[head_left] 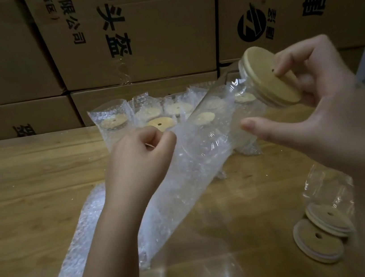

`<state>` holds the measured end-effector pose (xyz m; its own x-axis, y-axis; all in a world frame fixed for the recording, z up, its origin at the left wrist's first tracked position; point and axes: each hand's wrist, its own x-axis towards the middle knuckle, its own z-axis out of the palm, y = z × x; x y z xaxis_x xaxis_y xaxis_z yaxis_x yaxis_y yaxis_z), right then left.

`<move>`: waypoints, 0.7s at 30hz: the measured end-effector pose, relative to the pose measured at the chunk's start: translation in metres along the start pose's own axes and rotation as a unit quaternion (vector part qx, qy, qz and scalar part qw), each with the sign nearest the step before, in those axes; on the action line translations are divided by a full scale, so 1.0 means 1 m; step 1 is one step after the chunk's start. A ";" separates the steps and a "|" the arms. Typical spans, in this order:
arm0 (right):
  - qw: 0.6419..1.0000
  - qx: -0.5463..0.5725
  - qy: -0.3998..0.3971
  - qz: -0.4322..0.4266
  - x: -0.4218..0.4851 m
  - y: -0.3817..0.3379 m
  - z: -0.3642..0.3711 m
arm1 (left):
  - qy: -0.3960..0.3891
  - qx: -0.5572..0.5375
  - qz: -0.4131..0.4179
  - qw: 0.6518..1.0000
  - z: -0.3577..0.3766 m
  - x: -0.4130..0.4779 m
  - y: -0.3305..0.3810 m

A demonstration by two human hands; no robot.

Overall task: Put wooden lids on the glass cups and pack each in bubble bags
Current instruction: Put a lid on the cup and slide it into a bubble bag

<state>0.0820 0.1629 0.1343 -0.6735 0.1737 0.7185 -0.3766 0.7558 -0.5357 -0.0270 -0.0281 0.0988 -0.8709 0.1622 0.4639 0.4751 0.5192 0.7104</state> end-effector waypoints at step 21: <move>0.974 -0.135 -0.179 0.014 0.000 0.010 0.060 | -0.060 -0.224 -0.068 0.970 0.029 0.010 -0.019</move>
<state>0.0403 0.1322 0.1020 -0.8782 0.0016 0.4783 -0.2066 0.9007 -0.3822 -0.0477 -0.0118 0.0747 -0.9250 0.2277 0.3043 0.3385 0.1297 0.9320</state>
